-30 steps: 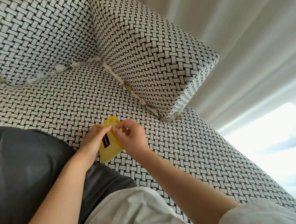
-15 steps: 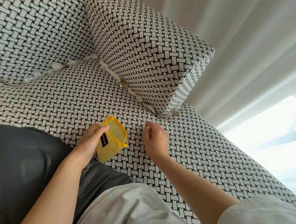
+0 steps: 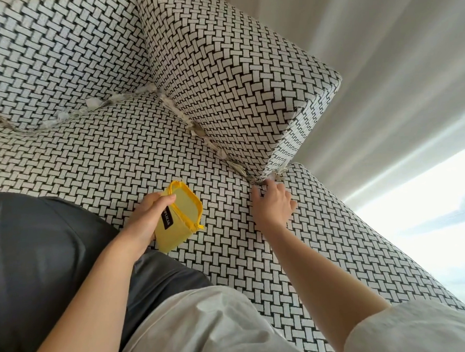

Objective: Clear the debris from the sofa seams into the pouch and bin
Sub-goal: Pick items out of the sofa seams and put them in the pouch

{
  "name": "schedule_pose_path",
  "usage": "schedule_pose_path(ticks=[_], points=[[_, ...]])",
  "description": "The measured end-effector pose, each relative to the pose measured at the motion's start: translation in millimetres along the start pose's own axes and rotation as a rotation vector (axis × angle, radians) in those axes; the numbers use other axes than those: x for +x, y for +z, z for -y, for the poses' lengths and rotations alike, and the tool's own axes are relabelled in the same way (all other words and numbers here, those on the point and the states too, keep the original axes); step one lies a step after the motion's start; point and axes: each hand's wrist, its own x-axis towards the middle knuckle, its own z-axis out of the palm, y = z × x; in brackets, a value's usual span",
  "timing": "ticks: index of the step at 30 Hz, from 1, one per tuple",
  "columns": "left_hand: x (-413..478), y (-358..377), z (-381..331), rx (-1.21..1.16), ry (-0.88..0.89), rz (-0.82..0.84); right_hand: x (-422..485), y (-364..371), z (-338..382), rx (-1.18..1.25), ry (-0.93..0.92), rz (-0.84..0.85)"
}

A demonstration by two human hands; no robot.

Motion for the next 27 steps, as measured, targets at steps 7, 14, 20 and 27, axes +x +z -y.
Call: schedule_pose_path(ticks=[7, 14, 20, 27], points=[[1, -1, 1, 0.012, 0.009, 0.013, 14, -2, 13, 0.043, 0.105, 0.029], [0, -3, 2, 0.025, 0.016, 0.016, 15, -3, 13, -0.029, 0.015, -0.014], [0, -1, 0, 0.018, 0.014, 0.025, 17, -1, 7, 0.034, -0.042, -0.028], [1, 0, 1, 0.030, 0.015, 0.022, 13, 1, 8, 0.143, -0.072, -0.054]])
